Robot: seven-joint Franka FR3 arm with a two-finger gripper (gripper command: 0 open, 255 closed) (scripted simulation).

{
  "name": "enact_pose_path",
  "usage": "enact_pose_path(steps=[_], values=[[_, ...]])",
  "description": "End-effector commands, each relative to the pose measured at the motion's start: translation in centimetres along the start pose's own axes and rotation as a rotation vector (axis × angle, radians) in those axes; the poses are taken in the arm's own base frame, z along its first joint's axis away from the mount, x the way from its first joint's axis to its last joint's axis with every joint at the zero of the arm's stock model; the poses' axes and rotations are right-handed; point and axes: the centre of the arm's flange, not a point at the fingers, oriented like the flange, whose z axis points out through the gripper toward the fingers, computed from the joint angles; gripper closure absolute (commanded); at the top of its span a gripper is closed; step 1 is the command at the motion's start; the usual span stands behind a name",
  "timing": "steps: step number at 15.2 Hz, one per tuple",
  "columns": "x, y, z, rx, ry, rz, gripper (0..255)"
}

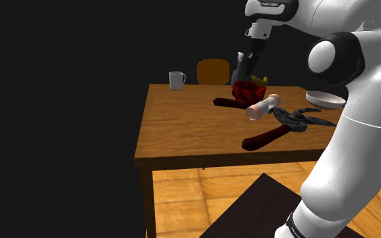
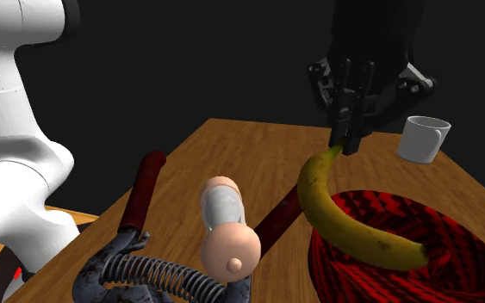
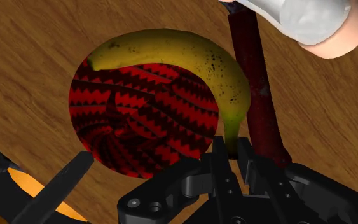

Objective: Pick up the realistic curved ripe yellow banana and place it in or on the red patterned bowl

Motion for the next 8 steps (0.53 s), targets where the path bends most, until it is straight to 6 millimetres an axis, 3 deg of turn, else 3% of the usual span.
enact_pose_path(steps=[1, 8], values=[[-0.3, 3.2, -0.1, -0.001, 0.000, -0.003, 255], [-0.4, 3.3, 3.6, -0.001, 0.000, -0.003, 255]])
